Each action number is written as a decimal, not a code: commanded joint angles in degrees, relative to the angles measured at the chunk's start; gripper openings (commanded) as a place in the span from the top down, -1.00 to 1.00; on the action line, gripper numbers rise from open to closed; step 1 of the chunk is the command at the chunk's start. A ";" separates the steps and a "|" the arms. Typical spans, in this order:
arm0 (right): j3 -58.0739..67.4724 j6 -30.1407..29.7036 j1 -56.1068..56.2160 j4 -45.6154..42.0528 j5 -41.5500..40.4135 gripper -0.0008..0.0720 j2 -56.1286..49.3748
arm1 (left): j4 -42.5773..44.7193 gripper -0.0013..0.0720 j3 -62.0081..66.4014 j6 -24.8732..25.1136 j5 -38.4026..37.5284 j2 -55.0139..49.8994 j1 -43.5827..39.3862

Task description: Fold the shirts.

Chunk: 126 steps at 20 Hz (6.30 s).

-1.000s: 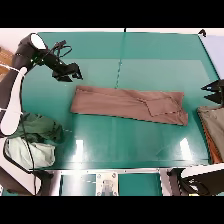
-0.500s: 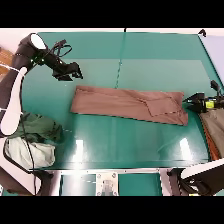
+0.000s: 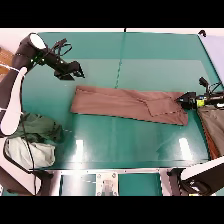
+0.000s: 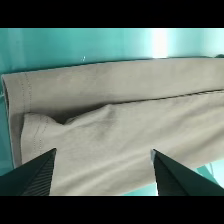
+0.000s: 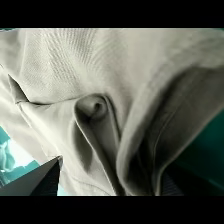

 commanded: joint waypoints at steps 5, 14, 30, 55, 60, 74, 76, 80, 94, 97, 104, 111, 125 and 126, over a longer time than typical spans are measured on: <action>-0.07 1.22 3.45 -0.50 -1.62 0.51 -0.17 | -0.63 0.83 0.07 4.11 2.54 -0.07 -4.15; 13.03 12.15 6.34 -0.46 5.60 0.92 6.64 | -2.80 0.90 -0.17 5.01 21.49 -7.06 -23.56; 29.22 34.34 27.56 -7.69 15.39 0.92 20.46 | -15.63 0.90 3.93 8.66 23.61 -18.53 -32.61; 25.18 45.92 50.66 -16.09 -10.03 -0.36 5.42 | 6.34 0.90 11.85 6.99 -11.98 4.11 -2.99; 15.17 39.56 34.97 -12.15 -7.65 -0.52 5.16 | 6.34 0.90 11.85 6.99 -11.96 4.11 -2.99; 17.42 31.85 39.45 9.64 -10.32 0.93 -0.39 | 6.34 0.90 7.74 7.02 -11.52 4.11 -2.99; 22.73 34.21 35.89 9.57 -7.85 0.93 3.26 | 6.34 0.90 7.74 7.04 -11.52 4.11 -2.99; 28.55 39.76 24.72 5.70 -3.72 0.93 12.59 | 6.34 0.90 7.74 7.06 -11.56 4.11 -2.99; 28.74 47.45 -27.54 -6.27 7.30 0.93 27.85 | 6.25 0.90 7.74 8.98 -12.68 4.11 -3.02; 28.63 50.90 -31.43 -15.91 12.31 0.93 29.97 | 6.10 0.90 7.74 8.98 -12.66 4.11 -2.99; 20.11 52.46 -31.82 -36.72 18.40 0.93 32.04 | 5.86 0.90 7.72 8.96 -13.44 4.11 -3.02; -1.66 54.45 -31.87 -52.98 18.47 -0.61 33.29 | 5.86 0.90 7.72 8.96 -13.70 4.11 -2.99; 6.95 49.55 6.14 -22.95 -0.79 0.93 32.24 | 4.85 0.90 3.91 4.20 -12.83 12.79 -3.54; 5.09 48.02 11.45 -22.99 -2.60 0.93 33.20 | 4.92 0.90 0.17 4.07 -12.39 15.28 -3.54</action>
